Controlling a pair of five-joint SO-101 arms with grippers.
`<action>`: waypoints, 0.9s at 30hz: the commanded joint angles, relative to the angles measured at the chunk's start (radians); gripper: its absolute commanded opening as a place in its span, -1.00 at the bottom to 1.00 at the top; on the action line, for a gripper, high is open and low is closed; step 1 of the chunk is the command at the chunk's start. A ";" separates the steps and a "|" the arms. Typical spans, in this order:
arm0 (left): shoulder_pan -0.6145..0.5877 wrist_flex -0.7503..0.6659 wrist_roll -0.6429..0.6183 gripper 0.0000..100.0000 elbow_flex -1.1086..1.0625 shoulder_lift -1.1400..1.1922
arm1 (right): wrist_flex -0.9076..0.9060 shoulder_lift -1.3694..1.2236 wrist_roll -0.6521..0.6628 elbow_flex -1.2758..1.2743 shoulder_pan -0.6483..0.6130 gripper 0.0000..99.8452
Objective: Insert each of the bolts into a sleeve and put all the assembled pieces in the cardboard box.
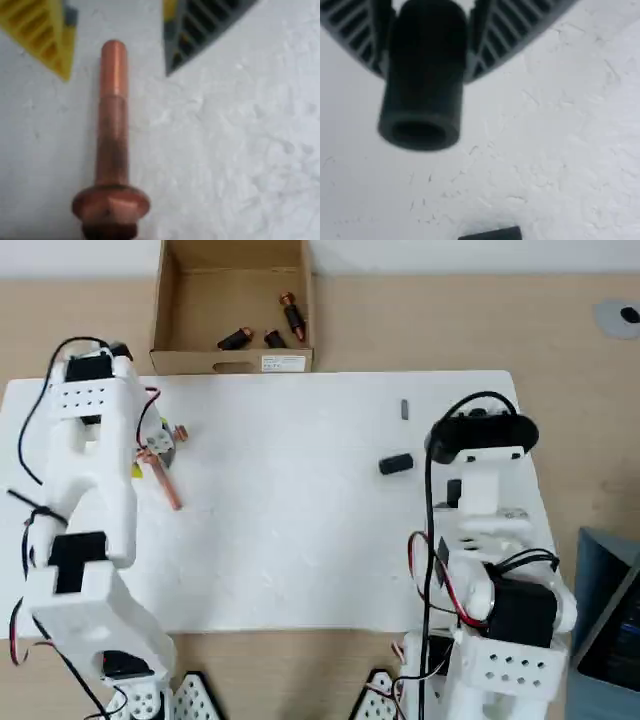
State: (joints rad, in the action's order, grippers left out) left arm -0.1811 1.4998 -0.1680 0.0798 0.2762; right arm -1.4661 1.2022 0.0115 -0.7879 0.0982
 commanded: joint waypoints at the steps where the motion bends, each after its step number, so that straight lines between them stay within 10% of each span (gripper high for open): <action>1: 0.003 -0.048 0.005 -0.73 0.054 0.024 | 0.025 0.010 -0.003 0.004 0.010 -0.98; 27: -0.028 -0.044 0.012 -0.99 0.152 0.223 | 0.025 0.016 -0.003 0.012 0.010 -0.98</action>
State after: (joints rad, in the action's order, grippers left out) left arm -0.1826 1.3970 -0.1511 0.1749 0.5063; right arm -1.4661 1.2022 0.0115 -0.7879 0.0982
